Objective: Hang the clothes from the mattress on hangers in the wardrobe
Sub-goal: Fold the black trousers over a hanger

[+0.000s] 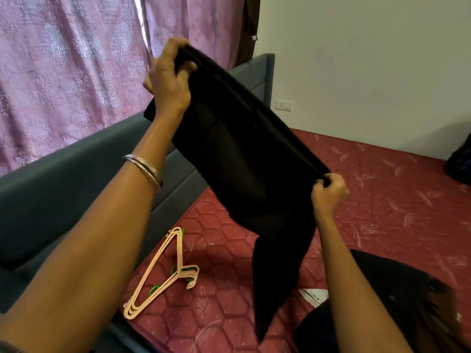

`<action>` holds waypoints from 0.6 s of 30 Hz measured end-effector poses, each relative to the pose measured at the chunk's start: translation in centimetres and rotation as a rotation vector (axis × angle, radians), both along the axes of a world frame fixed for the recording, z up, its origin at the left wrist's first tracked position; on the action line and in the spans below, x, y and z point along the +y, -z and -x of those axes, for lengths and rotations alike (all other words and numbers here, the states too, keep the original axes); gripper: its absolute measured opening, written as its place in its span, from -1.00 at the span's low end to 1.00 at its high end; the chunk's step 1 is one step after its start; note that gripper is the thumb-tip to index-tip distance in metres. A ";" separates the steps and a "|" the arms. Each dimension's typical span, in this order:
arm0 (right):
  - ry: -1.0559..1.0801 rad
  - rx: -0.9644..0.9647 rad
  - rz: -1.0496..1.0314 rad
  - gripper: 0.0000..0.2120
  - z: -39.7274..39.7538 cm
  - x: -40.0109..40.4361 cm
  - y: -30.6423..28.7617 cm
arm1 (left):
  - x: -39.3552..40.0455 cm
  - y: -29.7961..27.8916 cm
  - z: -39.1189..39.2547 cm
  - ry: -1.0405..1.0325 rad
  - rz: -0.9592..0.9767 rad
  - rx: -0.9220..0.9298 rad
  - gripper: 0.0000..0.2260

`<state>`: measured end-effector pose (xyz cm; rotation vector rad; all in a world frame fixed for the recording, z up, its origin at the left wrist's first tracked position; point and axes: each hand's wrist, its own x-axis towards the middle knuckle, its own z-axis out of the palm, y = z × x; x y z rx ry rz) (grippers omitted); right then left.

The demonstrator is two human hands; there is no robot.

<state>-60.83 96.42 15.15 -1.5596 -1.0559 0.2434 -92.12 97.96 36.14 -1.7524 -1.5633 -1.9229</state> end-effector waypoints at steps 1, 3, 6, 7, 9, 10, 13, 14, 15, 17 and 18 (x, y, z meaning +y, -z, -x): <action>0.045 -0.085 -0.111 -0.82 -0.3 -0.5 -0.9 | 0.2 0.5 0.2 0.001 0.011 -0.101 -0.76; -0.087 -0.251 -0.194 -0.76 -1.0 -2.2 -1.8 | 0.6 1.5 0.3 -0.068 0.074 -0.285 -0.77; -0.504 -0.357 -0.027 -0.72 -1.6 -4.9 0.5 | 0.5 3.5 -0.3 -0.268 0.278 -0.404 -0.80; -0.608 -0.351 0.059 -0.72 -1.5 -5.6 1.7 | 0.6 4.4 -0.7 -0.313 0.342 -0.449 -0.81; -0.782 -0.319 0.248 -0.64 -0.8 -7.3 4.4 | 0.9 6.2 -1.7 -0.316 0.396 -0.633 -0.82; -0.841 -0.297 0.348 -0.59 -0.6 -8.1 5.9 | 1.1 7.2 -2.0 -0.283 0.375 -0.743 -0.79; -0.750 -0.328 0.557 -0.69 -1.4 -9.4 9.7 | 1.0 9.6 -2.8 -0.183 0.286 -0.943 -0.77; -0.622 -0.383 0.594 -0.72 -2.0 -9.5 10.2 | 0.5 10.5 -3.1 -0.164 0.280 -0.936 -0.82; -0.466 -0.449 0.619 -0.75 -2.7 -9.3 10.3 | 0.1 11.4 -3.5 -0.145 0.306 -0.916 -0.83; -0.170 -0.557 0.600 -0.81 -4.1 -8.5 9.6 | 0.2 13.9 -3.9 -0.120 0.369 -0.900 -0.74; -0.066 -0.588 0.559 -0.84 -4.9 -8.0 9.0 | 0.1 14.8 -4.0 -0.094 0.376 -0.932 -0.73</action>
